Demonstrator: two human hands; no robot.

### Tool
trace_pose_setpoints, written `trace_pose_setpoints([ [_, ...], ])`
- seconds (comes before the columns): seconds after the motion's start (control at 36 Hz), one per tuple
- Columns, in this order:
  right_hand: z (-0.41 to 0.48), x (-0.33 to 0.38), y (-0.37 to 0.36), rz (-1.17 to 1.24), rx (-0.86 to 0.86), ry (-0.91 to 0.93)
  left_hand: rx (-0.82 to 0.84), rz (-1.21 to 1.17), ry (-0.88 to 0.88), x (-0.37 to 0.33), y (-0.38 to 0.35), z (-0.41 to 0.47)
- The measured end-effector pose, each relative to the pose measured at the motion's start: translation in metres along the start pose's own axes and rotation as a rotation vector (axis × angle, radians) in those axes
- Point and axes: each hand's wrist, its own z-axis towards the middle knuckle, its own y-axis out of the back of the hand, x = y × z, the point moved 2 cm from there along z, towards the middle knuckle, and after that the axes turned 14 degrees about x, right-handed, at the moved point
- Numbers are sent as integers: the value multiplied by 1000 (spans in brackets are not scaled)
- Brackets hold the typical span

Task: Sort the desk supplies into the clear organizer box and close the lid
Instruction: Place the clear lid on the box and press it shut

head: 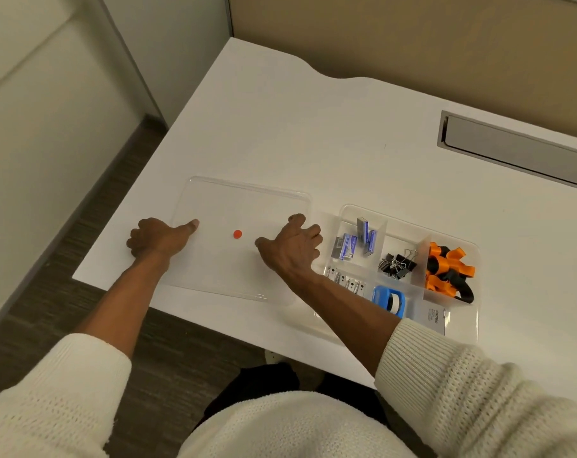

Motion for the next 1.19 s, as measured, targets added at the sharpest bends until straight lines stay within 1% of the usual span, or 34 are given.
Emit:
trace_pose_setpoints([
  [0.08,-3,6,-1,50,4,38,-6,31,9,1,3,1],
  [0.22,-11,13,5,15,-62,100,43,-42,42,8,8,6],
  [0.39,-17,15,24,13,-165,213,115,-297,17,12,10,6],
  [0.47,-20,14,37,32,-200,250,156,-385,-21,13,10,1],
  [0.58,-28,6,61,35,-277,301,112,-377,-110,-2,6,-25],
  [0.69,-44,-18,91,46,-345,323,-4,-227,-278,-32,-2,-64],
  [0.78,-57,-45,117,53,-416,294,-42,-177,-380,-54,-20,-95],
  [0.86,-68,-78,144,84,-490,235,17,-112,-459,-74,-46,-125],
  [1.0,-89,-140,176,106,-545,110,147,49,-566,-90,-98,-166],
  [1.08,-99,-173,185,77,-556,69,191,147,-585,-96,-126,-185],
  [1.19,-105,-207,186,110,-540,22,220,271,-575,-103,-152,-204],
])
